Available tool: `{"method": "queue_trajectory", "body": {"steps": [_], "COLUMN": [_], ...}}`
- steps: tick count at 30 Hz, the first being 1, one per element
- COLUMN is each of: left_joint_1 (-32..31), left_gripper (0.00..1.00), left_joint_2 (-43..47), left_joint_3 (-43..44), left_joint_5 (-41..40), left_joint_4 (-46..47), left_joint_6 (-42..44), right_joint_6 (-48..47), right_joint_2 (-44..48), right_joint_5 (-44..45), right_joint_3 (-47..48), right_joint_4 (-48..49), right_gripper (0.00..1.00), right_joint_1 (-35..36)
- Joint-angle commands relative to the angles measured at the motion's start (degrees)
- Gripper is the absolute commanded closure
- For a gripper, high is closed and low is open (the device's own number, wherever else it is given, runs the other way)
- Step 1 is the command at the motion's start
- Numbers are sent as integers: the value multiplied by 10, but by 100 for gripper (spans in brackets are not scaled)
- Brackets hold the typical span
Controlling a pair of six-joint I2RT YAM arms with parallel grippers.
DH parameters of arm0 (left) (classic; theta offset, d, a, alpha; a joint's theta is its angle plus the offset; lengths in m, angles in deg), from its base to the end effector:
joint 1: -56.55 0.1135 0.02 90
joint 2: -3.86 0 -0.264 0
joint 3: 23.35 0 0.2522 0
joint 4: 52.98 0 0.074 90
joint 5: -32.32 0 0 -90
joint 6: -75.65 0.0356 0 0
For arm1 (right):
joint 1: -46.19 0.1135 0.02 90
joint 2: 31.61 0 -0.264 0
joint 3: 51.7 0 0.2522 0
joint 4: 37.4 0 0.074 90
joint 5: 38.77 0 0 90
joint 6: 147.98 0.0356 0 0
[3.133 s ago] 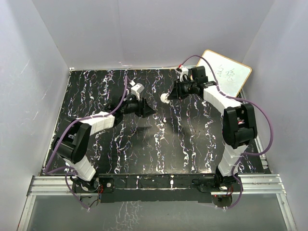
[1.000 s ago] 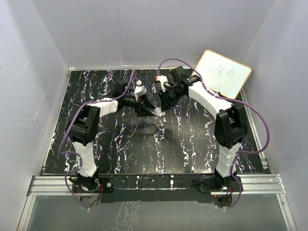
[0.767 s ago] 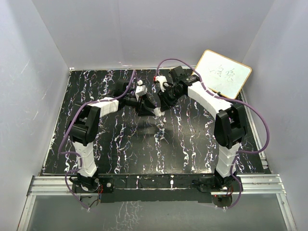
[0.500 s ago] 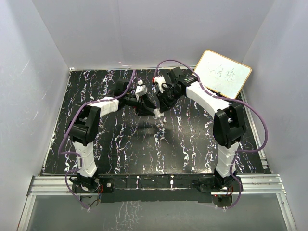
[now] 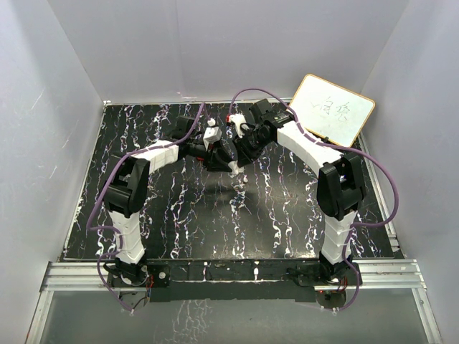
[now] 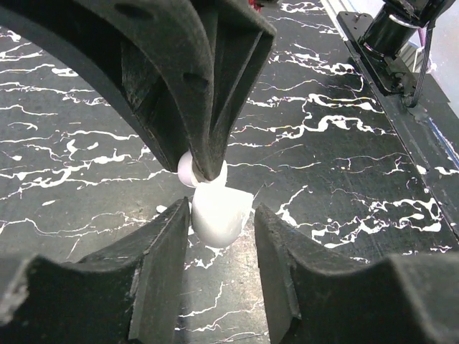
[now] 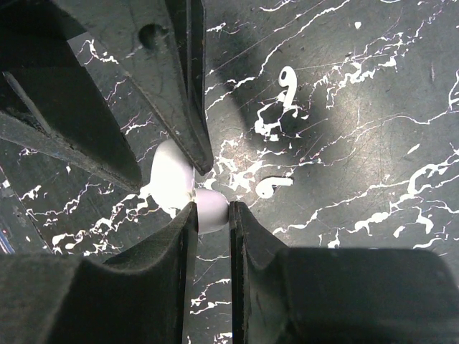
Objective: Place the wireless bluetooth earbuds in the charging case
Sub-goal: Adjust the charging case.
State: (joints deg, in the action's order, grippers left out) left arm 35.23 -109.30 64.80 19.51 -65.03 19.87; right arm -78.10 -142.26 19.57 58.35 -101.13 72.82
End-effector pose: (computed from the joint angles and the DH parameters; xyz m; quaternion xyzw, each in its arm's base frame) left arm 0.3765 -0.1842 0.2002 0.5720 0.4895 -0.5157 0.4089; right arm 0.3586 0.2007 0.2639 -0.4278 0.8370 0.2777 0.1983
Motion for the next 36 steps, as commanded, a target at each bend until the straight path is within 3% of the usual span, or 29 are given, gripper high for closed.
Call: {"method": "queue_trajectory", "body": {"steps": [1,16,21,25,32,34,36], "left_joint_1": [-5,-6,-6,-5,3,7,9], "left_gripper": [62,86,100,100,100,100,100], "left_joint_2": [-6,-26,-27,-19,-1,14,43], "left_joint_3": [31,79,91,87,62,34,-16], "left_joint_5": [32,36,37,38,35,29,10], "left_joint_4": [-58,-206,-253,-260,-207,-129,7], "left_joint_6": [64,179,224,234,203,147,49], "right_joint_6": [-10,-11,-7,10,39,63,99], "right_joint_2": [0,0,5,23,59,80,112], "right_joint_5": [-10,-9,-12,-32,-58,-72,-87], "right_joint_3": [30,31,28,9,-19,-42,-82], "right_joint_4": [3,4,14,45,89,123,192], "right_gripper": [95,94,61,49,47,46,46], "right_joint_1": [3,4,2,-13,-46,-66,-88]}}
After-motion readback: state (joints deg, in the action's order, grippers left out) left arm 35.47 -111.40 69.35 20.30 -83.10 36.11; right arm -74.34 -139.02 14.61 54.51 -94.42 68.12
